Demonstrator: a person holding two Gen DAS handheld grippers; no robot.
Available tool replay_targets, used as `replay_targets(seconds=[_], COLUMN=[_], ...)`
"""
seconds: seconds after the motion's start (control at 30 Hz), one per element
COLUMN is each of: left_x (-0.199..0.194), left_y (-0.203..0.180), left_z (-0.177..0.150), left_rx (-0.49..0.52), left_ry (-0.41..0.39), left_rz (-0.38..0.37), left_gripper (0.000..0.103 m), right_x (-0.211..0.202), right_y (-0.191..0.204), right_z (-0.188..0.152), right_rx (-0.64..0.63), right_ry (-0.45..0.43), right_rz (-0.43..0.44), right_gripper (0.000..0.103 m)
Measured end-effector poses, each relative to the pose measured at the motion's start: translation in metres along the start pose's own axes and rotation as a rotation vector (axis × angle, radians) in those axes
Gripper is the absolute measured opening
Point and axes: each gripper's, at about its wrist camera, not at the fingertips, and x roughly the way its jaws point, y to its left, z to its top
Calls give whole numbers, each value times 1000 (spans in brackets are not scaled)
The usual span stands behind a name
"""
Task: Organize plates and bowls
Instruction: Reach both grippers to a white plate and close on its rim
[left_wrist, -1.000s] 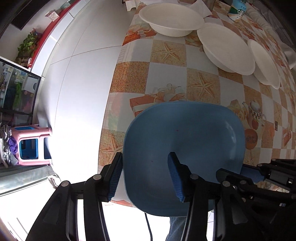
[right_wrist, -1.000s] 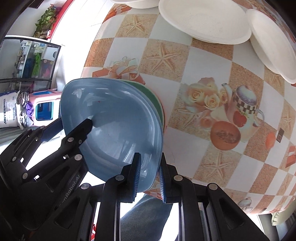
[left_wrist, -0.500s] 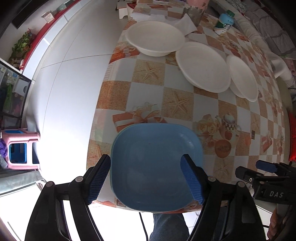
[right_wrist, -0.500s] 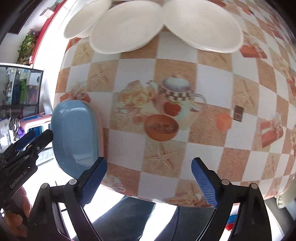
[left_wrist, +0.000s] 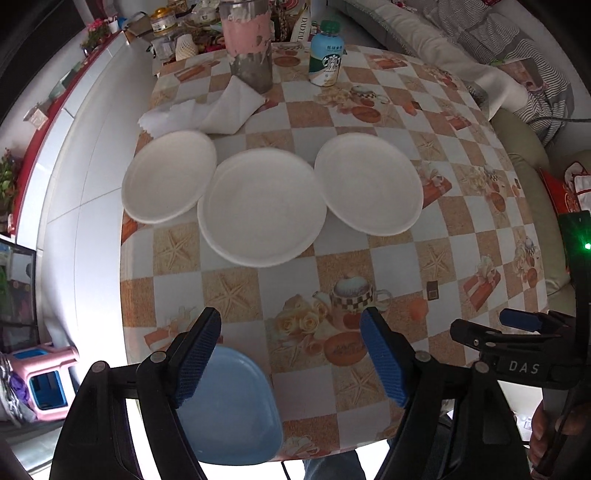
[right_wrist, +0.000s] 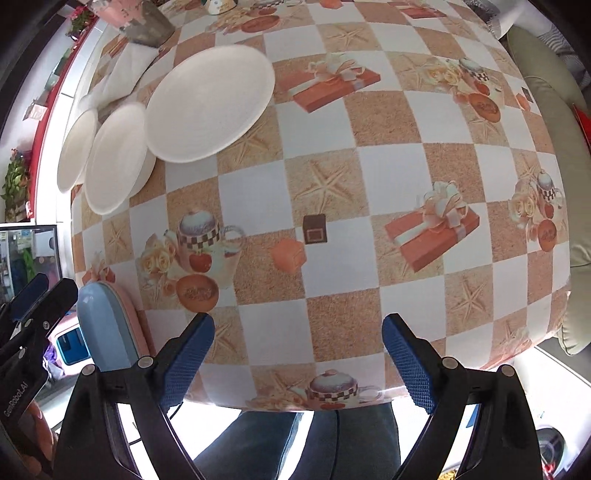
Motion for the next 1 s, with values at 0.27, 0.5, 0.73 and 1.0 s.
replay_targets(seconds=[0.27,0.5,0.73,1.0], left_x=[21,64,108,144], left_y=[-19,-37,-55,-62], left_z=[72,130,161,169], left_rx=[28,139,240,263], left_ry=[-29,-20,2,105], left_rz=[78,153,170,143], left_gripper=[81,81,81,72], right_x=[-5,18,42,58], right_y=[0,13,15,28], right_z=[66,119,152,165], right_rx=[-6,-17,-20,-45], right_ry=[-45,-37,-10,-5], right_rz=[-18,-2,17,33], right_gripper=[93,93,93,79])
